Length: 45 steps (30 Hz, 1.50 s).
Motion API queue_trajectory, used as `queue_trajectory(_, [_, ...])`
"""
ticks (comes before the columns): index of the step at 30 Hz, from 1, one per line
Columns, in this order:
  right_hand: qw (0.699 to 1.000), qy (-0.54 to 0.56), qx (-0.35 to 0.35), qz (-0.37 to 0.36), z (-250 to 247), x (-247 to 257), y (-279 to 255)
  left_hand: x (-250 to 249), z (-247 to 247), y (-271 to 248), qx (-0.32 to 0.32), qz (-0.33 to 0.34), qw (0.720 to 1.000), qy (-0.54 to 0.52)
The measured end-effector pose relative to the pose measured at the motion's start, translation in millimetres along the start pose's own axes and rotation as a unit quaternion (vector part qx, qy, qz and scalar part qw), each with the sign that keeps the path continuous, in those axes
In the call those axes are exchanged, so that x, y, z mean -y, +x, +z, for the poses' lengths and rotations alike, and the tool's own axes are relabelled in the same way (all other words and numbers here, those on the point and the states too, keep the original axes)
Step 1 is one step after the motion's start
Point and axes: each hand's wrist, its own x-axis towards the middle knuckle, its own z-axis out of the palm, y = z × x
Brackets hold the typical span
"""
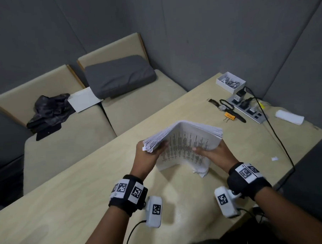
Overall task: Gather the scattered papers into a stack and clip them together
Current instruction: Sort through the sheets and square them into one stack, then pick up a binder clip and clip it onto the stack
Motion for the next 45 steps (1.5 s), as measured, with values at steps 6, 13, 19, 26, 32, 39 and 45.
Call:
queue_trajectory(6, [0.999,0.019,-0.027,0.0,3.9,7.1,5.5,-9.5,21.3,-1.8,-0.079,-0.017,0.997,-0.006])
queue_trajectory(13, [0.995,-0.054,0.035,-0.074,-4.2,21.8,2.5,12.2,25.7,-12.9,-0.08,-0.045,0.996,0.011])
queue_trajectory(19, [0.986,-0.089,0.138,-0.038,-17.7,25.5,31.0,9.7,17.5,-12.8,-0.129,-0.046,0.986,0.096])
queue_trajectory(26, [0.946,-0.318,0.061,-0.029,-91.0,0.2,133.1,55.1,-12.2,-21.5,-0.184,-0.138,0.968,0.096])
queue_trajectory(32, [0.872,-0.473,-0.12,0.033,-144.5,-18.9,187.6,80.8,-32.7,-37.4,-0.211,-0.237,0.946,0.061])
queue_trajectory(39, [0.822,-0.568,-0.037,-0.024,-137.6,-54.8,186.7,101.7,-63.4,-51.5,-0.221,-0.29,0.928,0.083])
queue_trajectory(45, [0.829,-0.552,-0.004,-0.089,-97.6,-53.7,151.9,119.4,-86.2,-69.4,-0.248,-0.335,0.907,0.067])
